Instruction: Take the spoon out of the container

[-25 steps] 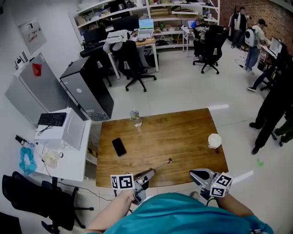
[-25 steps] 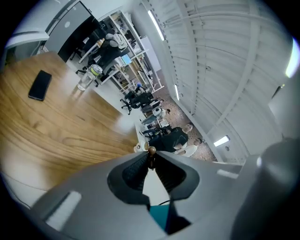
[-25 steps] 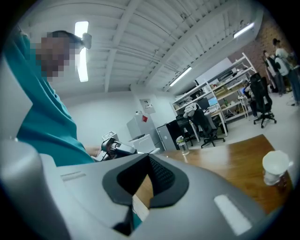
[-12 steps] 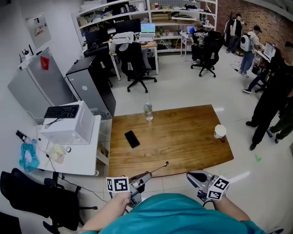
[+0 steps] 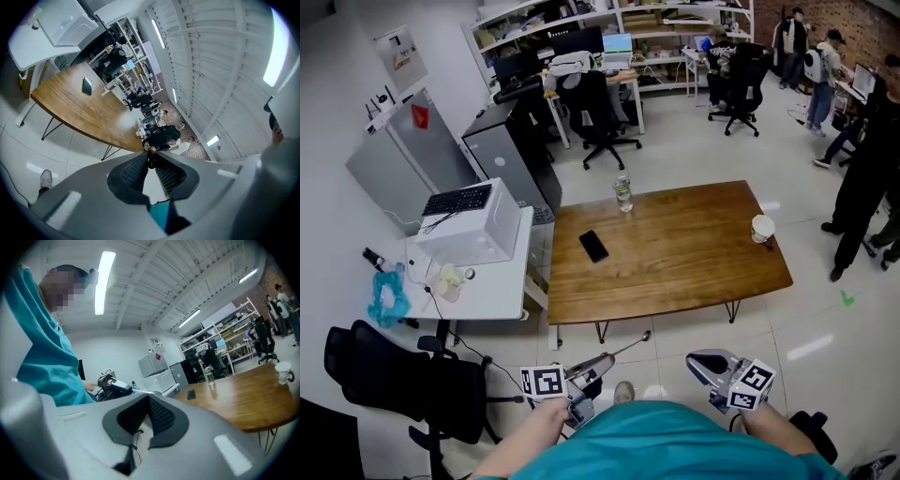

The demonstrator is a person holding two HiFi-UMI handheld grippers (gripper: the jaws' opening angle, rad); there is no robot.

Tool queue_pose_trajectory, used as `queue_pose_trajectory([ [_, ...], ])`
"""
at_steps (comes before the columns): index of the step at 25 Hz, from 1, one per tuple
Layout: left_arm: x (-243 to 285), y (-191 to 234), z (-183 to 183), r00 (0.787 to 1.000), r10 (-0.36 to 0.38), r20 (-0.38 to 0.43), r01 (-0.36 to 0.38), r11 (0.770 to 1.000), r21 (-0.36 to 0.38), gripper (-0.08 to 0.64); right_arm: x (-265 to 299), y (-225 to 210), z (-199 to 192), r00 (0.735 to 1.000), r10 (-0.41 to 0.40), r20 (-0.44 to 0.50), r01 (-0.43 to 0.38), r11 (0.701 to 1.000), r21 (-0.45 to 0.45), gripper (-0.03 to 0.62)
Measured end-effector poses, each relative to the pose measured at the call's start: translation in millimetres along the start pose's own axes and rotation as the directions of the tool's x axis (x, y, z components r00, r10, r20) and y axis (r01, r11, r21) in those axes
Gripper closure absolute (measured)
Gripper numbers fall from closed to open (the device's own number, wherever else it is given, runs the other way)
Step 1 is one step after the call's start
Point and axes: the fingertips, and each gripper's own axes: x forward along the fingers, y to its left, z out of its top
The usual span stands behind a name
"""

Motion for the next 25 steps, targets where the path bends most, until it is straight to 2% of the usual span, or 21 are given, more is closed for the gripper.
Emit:
queue_pose_trajectory([
  [1,-11.0,-8.8,-5.0,1.0,0.004,0.006,-0.003,0.999,-0.033,0.514,0.7,15.9,-0.5,1.0,0.003,0.0,-0.003,1.0,0.001,0.591],
  [2,-23.2,-17.4,-12.2,1.0,0.013,0.015,-0.012,0.994,-0.108,0.514,2.8,31.2,-1.8,1.0,0.007,-0.004,-0.007,1.0,-0.004,0.591],
  [3,-36.5,-25.5,-21.6,0.999,0.03,0.028,-0.023,0.974,-0.223,0.514,6.5,45.0,-4.4,1.0,0.012,-0.009,-0.012,1.0,-0.012,0.591],
  [5,-66.8,-36.1,-39.1,0.997,0.063,0.049,-0.035,0.894,-0.446,0.514,19.7,70.1,-12.0,1.0,0.018,-0.022,-0.019,0.999,-0.029,0.591],
  [6,-84.1,-36.9,-43.1,0.996,0.069,0.056,-0.033,0.868,-0.495,0.514,29.5,82.0,-15.4,0.999,0.019,-0.027,-0.02,0.999,-0.037,0.591],
  [7,-103.0,-34.8,-43.8,0.996,0.07,0.06,-0.03,0.86,-0.509,0.514,41.4,93.9,-18.0,0.999,0.018,-0.03,-0.019,0.999,-0.043,0.591],
  [11,-189.9,-6.4,-39.4,0.994,0.093,0.051,-0.053,0.854,-0.518,0.514,104.7,140.8,-30.3,1.0,0.0,-0.028,-0.001,0.999,-0.048,0.591],
  [12,-210.5,0.9,-34.1,0.995,0.082,0.048,-0.048,0.866,-0.498,0.514,123.8,151.5,-34.2,1.0,-0.01,-0.023,0.009,0.999,-0.041,0.591],
  [13,-229.4,5.5,-23.1,0.998,0.046,0.048,-0.021,0.906,-0.423,0.514,143.5,162.1,-37.6,1.0,-0.016,-0.012,0.016,1.0,-0.027,0.591],
  [14,-246.4,8.2,-6.7,0.999,-0.017,0.047,0.03,0.96,-0.28,0.514,163.1,171.8,-40.3,1.0,-0.016,0.004,0.016,1.0,-0.009,0.591],
  [15,-262.4,12.4,11.5,0.995,-0.087,0.038,0.091,0.99,-0.11,0.514,182.7,179.2,-42.5,1.0,-0.011,0.023,0.011,1.0,0.017,0.591],
  [16,-278.9,22.3,26.2,0.991,-0.134,0.03,0.133,0.991,0.014,0.514,201.9,183.5,-44.9,0.999,-0.007,0.042,0.005,0.999,0.048,0.591],
  [19,-324.2,53.2,48.6,0.982,-0.168,0.09,0.154,0.978,0.138,0.514,248.1,189.6,-52.8,0.999,-0.004,0.054,-0.003,0.993,0.122,0.591],
  [21,-340.5,57.7,51.1,0.975,-0.17,0.141,0.127,0.955,0.269,0.514,262.0,198.3,-53.9,0.999,0.026,0.026,-0.029,0.994,0.103,0.591],
  [23,-348.3,52.9,50.8,0.961,-0.186,0.205,0.091,0.912,0.4,0.514,267.1,205.2,-52.7,0.998,0.062,-0.008,-0.061,0.996,0.059,0.591],
  [25,-351.1,42.7,52.7,0.938,-0.211,0.275,0.041,0.855,0.517,0.514,269.8,208.1,-52.1,0.995,0.088,-0.042,-0.087,0.996,0.013,0.591],
])
